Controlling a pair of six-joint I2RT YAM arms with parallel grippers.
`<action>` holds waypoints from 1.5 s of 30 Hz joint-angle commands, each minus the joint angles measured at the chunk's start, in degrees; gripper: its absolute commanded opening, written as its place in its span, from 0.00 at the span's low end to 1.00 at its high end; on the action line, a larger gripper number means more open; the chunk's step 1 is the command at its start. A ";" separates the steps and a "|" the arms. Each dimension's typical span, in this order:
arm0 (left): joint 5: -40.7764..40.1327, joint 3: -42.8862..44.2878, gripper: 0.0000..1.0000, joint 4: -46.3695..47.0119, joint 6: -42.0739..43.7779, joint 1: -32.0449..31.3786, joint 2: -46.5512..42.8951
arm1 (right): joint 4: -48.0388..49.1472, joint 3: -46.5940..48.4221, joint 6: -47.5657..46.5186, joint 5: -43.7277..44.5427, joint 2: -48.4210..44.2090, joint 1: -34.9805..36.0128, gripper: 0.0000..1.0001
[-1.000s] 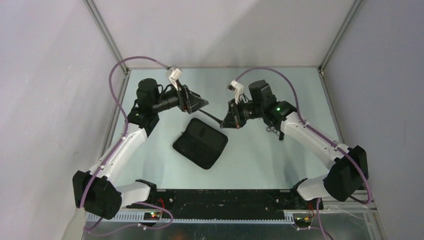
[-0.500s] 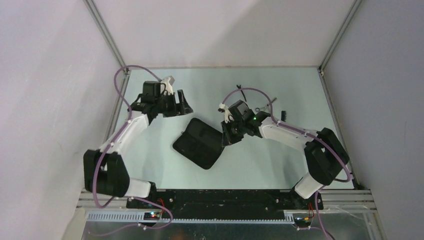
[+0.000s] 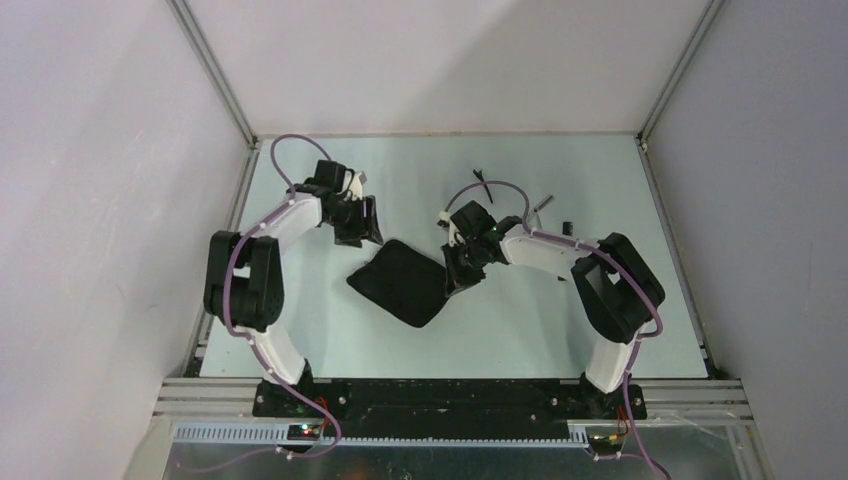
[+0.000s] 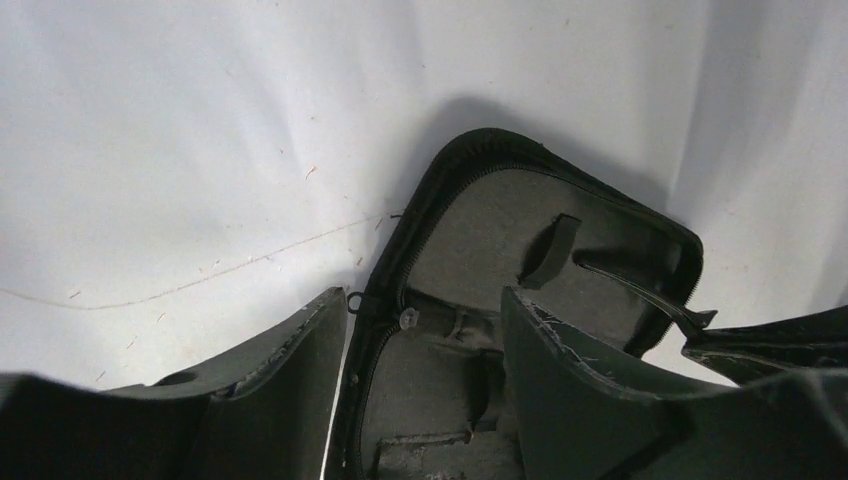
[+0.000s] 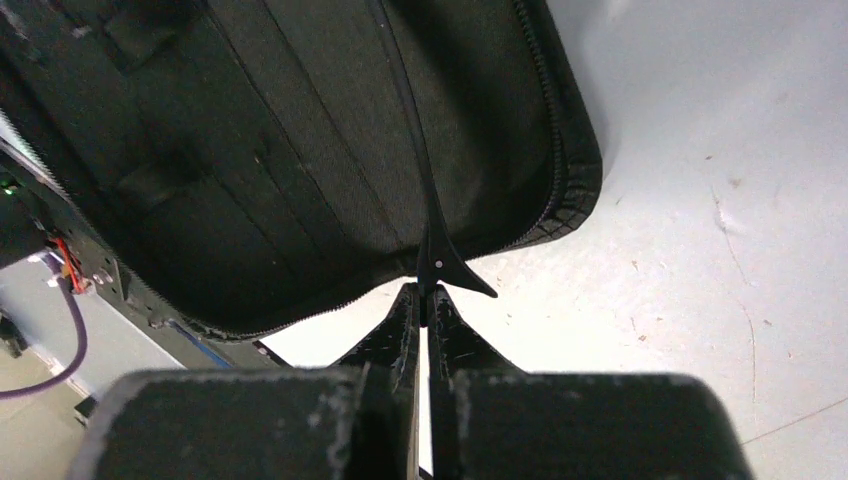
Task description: Sort the hair-cutting tools
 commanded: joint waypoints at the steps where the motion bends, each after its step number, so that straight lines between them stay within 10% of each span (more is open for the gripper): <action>1: 0.89 2.65 0.62 -1.36 2.57 -0.52 3.88 | -1.15 3.26 2.04 -2.56 1.69 -1.84 0.00; 20: 3.04 4.67 0.18 -3.97 3.98 -1.52 11.94 | -7.62 9.80 0.91 -18.49 11.14 -6.13 0.00; 45: 1.82 5.35 0.02 -5.48 6.12 -2.37 11.41 | -8.25 16.26 0.41 -18.64 16.14 -7.33 0.00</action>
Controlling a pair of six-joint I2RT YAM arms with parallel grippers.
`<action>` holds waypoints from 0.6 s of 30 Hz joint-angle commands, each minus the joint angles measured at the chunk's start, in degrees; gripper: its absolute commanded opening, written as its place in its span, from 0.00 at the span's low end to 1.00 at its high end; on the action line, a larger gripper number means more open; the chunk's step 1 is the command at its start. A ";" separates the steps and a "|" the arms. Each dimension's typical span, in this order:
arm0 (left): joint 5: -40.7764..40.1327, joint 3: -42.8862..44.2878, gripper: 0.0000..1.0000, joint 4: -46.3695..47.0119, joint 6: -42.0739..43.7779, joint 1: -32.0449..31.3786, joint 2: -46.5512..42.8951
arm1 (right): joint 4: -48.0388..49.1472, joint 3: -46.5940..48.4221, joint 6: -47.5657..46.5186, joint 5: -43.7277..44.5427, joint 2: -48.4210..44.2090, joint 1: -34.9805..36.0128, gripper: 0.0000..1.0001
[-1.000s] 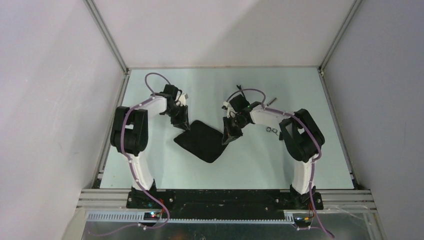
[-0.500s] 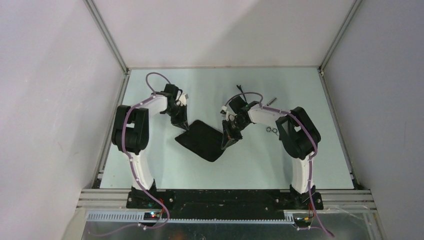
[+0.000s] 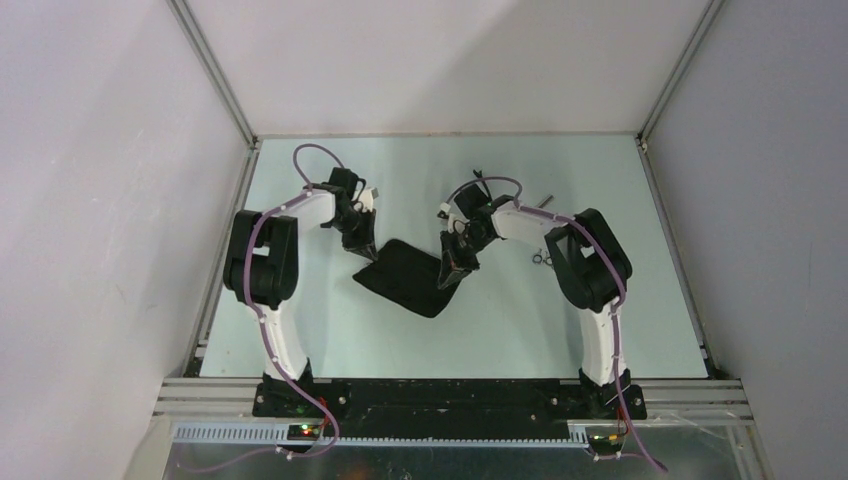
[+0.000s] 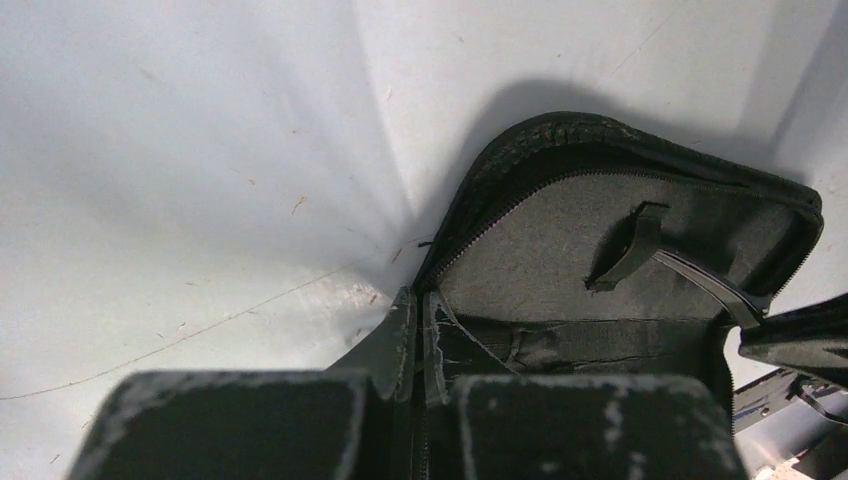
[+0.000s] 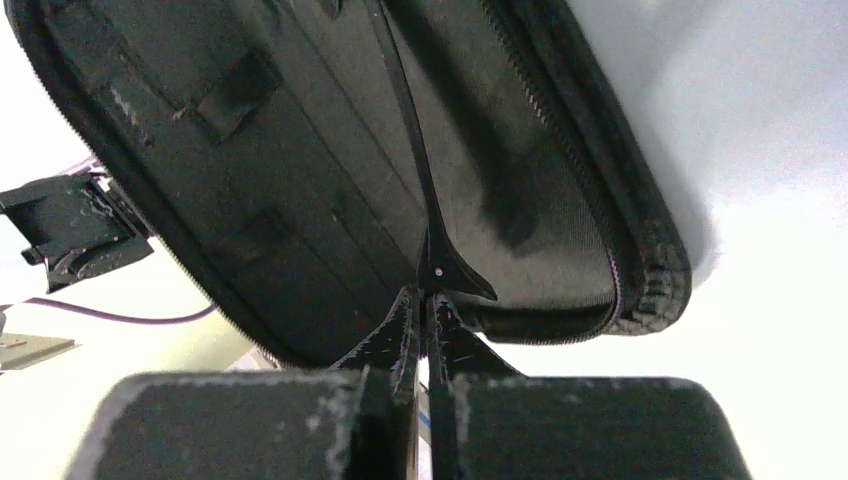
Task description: Sort the hair-cutting tools
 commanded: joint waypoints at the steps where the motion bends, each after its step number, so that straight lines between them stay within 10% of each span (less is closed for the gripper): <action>1: 0.45 1.24 0.01 -1.52 2.02 -1.35 -0.24 | -0.41 4.26 -0.34 0.81 2.91 -0.20 0.00; 18: -0.67 1.09 0.00 -2.11 5.22 -2.67 -0.94 | -2.63 9.50 -18.85 34.00 0.94 10.24 0.00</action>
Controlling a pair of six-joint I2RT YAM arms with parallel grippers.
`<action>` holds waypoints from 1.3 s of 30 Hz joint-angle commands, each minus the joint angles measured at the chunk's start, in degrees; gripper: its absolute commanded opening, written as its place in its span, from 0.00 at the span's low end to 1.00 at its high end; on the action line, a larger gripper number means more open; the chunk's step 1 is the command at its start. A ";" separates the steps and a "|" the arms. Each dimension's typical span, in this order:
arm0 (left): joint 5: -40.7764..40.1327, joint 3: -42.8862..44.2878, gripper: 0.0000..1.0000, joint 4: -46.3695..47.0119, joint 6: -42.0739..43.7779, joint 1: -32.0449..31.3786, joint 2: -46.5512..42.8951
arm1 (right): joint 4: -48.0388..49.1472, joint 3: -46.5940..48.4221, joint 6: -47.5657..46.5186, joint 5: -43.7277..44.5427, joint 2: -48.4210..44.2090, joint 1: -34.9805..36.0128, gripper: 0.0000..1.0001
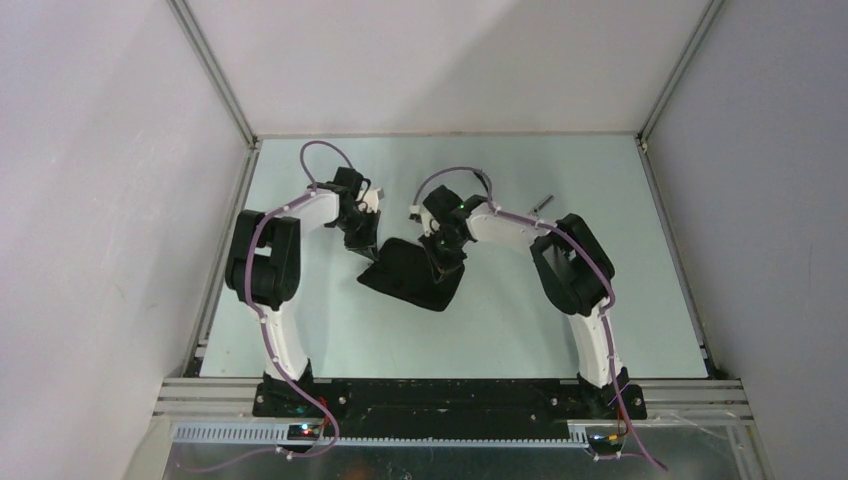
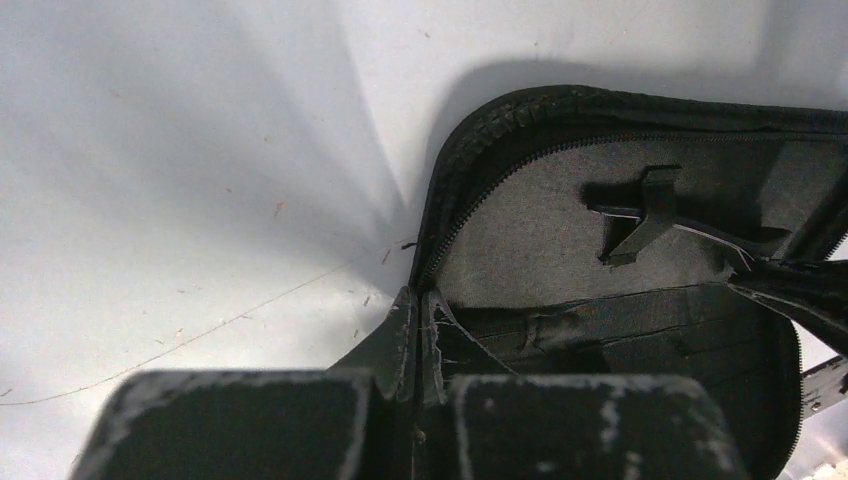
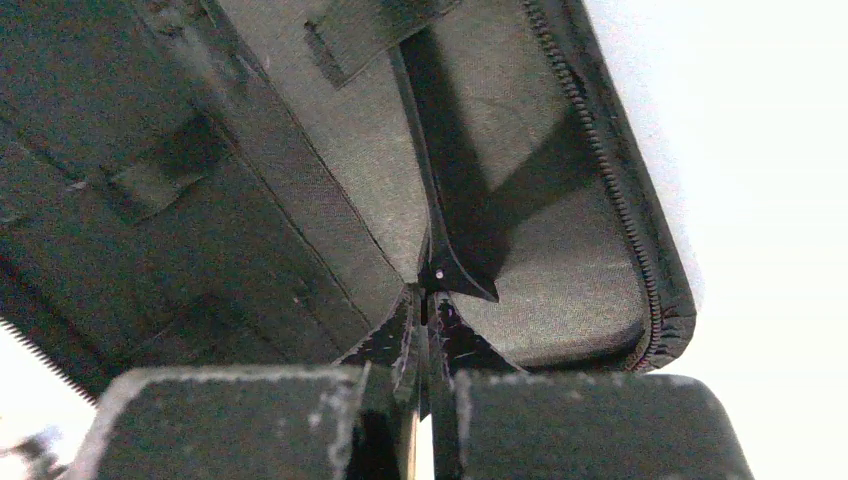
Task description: Sort the hair-cutting tools
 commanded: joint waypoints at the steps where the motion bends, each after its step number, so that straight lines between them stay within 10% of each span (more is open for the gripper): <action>1: 0.87 0.52 0.00 -1.46 1.84 -1.18 -0.93 | 2.73 -0.79 -7.77 19.72 -3.50 4.66 0.00; 11: 1.41 0.12 0.00 -1.28 2.50 -1.52 -1.48 | 13.46 -6.33 -19.42 32.74 -5.92 9.73 0.00; 28: 0.93 -0.61 0.00 -0.93 2.09 -2.43 -2.27 | 20.08 -6.22 -22.96 28.54 -2.90 10.44 0.01; 39: -4.20 -0.99 0.05 -1.95 -0.74 -2.37 -3.65 | 18.94 -9.44 -20.32 26.16 -9.04 8.55 0.38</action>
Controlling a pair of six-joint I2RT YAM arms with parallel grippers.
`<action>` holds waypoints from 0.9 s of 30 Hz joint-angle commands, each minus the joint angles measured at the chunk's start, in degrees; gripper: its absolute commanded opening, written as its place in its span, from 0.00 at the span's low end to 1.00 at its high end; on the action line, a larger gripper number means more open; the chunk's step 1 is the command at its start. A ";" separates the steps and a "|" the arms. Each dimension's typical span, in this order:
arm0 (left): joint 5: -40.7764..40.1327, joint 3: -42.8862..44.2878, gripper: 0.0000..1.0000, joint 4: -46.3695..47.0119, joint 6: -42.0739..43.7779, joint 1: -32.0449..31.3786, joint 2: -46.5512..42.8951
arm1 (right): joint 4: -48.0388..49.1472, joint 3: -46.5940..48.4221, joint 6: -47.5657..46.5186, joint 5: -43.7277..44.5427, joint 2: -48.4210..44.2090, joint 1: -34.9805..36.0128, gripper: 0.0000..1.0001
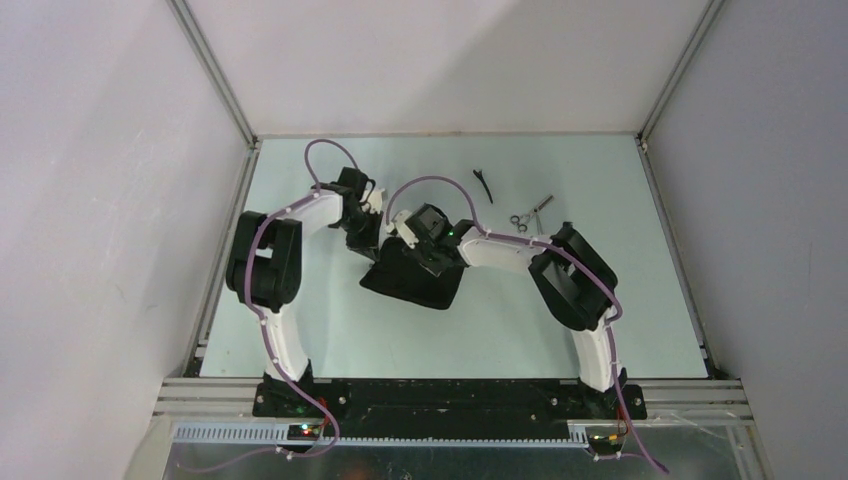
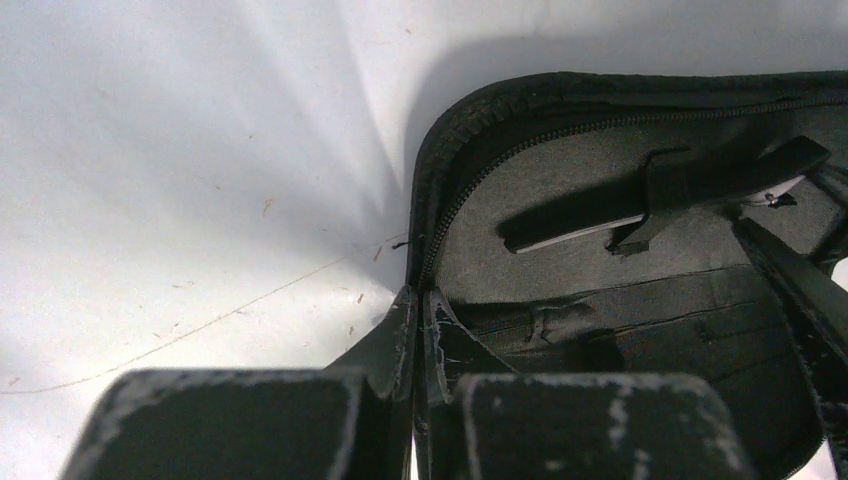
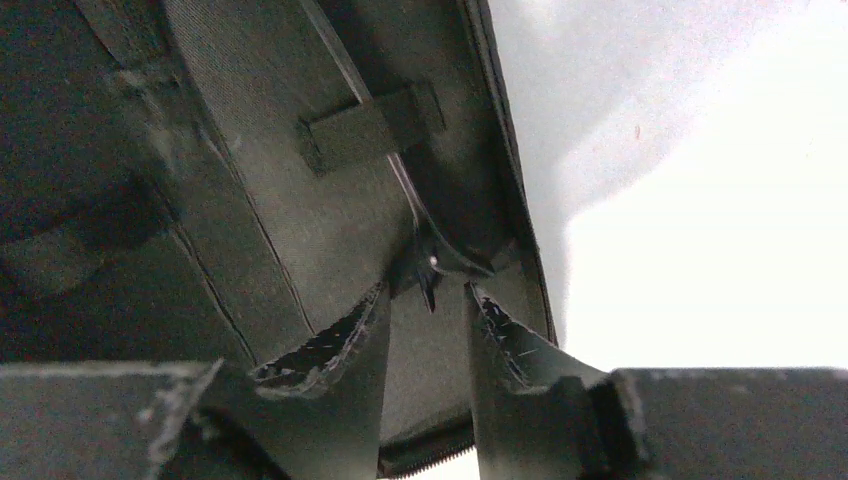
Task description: Sort the hair-cutting tools
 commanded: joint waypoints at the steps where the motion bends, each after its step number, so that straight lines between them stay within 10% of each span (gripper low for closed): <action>1: -2.47 -1.20 0.07 -1.80 -1.93 -0.92 -3.44 | 0.42 -2.16 2.22 -2.62 -6.38 -1.45 0.40; 10: -5.16 -2.10 0.32 -1.92 -3.69 -0.84 -5.70 | -0.82 -1.75 9.21 -5.38 -14.67 -8.13 0.64; 27: -16.17 -9.81 0.98 -0.06 -9.88 -0.72 -32.02 | -14.49 25.96 23.10 1.26 9.97 -26.83 0.62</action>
